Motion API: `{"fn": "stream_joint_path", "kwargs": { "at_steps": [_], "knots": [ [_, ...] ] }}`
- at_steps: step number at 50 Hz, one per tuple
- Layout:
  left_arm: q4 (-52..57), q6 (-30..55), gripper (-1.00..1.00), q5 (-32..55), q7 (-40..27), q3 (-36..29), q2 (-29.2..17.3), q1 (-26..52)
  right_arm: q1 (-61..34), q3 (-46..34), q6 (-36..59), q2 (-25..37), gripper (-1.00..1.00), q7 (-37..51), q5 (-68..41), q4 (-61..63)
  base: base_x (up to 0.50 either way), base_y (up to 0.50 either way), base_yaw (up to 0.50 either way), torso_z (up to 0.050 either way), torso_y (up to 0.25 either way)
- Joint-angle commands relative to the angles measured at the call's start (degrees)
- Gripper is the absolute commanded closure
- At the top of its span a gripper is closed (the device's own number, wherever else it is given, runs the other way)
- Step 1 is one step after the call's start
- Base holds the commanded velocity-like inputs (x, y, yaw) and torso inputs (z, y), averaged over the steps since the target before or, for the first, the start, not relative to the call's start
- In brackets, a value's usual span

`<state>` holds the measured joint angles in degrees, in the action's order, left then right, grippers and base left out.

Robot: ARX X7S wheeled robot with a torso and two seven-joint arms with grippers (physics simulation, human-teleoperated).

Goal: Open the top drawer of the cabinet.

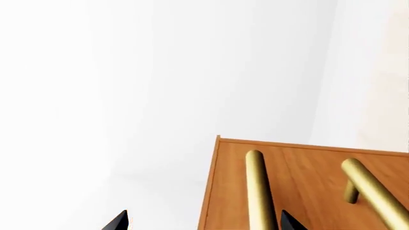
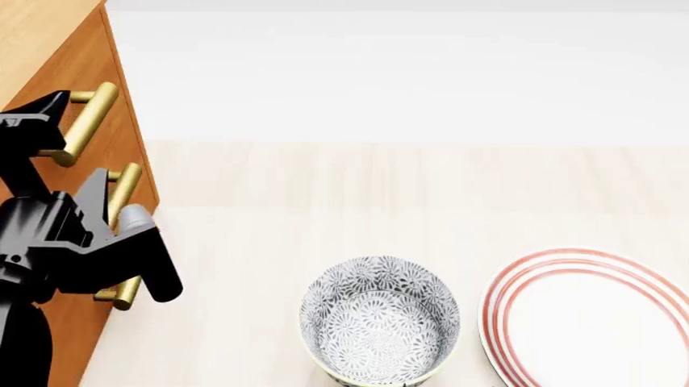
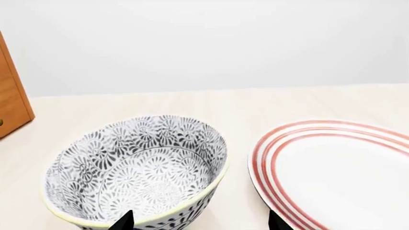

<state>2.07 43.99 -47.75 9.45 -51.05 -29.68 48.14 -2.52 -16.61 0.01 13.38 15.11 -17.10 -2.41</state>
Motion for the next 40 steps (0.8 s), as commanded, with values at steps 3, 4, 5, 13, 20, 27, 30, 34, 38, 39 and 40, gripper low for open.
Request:
{"fn": "stream_joint_path", "kwargs": {
  "at_steps": [3,4,5,13,20,27,30,34,38,39,40],
  "knots": [
    [-2.14,-1.02,-1.00,-0.60,0.47,1.20,1.38,0.53,0.18,0.88,-0.08,-0.75,-1.00,-0.92,0.77,0.31,0.00,0.00,0.00,0.000,0.000],
    [-2.14,-1.02,-1.00,-0.60,0.47,1.20,1.38,0.53,0.18,0.86,-0.10,-0.74,-1.00,-0.90,0.76,0.30,0.00,0.00,0.00,0.000,0.000],
    [-2.14,-1.02,-1.00,-0.60,0.47,1.20,1.38,0.53,0.17,0.84,-0.11,-0.72,-1.00,-0.88,0.74,0.30,0.00,0.00,0.00,0.000,0.000],
    [-3.35,-0.91,-1.00,-0.62,0.37,1.23,1.21,0.65,-0.20,0.73,-0.09,-0.75,-1.00,-0.94,0.31,-0.40,0.00,0.00,0.00,0.000,0.000],
    [-4.40,0.45,-1.00,-0.70,0.94,1.64,1.90,1.26,-0.36,0.69,-0.15,-0.70,-1.00,-0.78,0.10,-0.63,0.00,0.00,0.00,0.000,0.000],
    [-5.62,0.53,-1.00,-0.39,0.84,1.77,2.81,1.88,-0.62,0.74,-0.15,-0.61,-1.00,-0.62,-0.19,-0.77,0.00,0.00,0.00,0.000,0.000],
    [-6.02,0.45,-1.00,-0.31,0.92,1.74,2.94,2.13,-0.61,0.76,-0.02,-0.55,-1.00,-0.46,-0.33,-0.58,0.00,0.00,0.00,0.000,0.000],
    [-6.44,0.20,-1.00,-0.14,0.81,1.77,3.13,2.41,-0.74,0.80,0.09,-0.53,-1.00,-0.33,-0.56,-0.62,0.00,0.00,0.00,0.000,0.000],
    [-7.15,-0.16,-1.00,0.20,0.55,1.74,3.50,2.46,-0.78,0.80,0.06,-0.51,-1.00,-0.26,-0.74,-0.72,0.00,0.00,0.00,0.000,0.000],
    [-7.23,-0.21,-1.00,0.26,0.55,1.71,3.56,2.42,-0.76,0.77,0.06,-0.49,-1.00,-0.24,-0.75,-0.71,0.00,0.00,0.00,0.000,0.000],
    [-7.49,-0.34,-1.00,0.37,0.42,1.70,3.66,2.39,-0.80,0.74,0.03,-0.48,-1.00,-0.26,-0.78,-0.79,0.00,0.00,0.00,0.000,0.000]
  ]
}}
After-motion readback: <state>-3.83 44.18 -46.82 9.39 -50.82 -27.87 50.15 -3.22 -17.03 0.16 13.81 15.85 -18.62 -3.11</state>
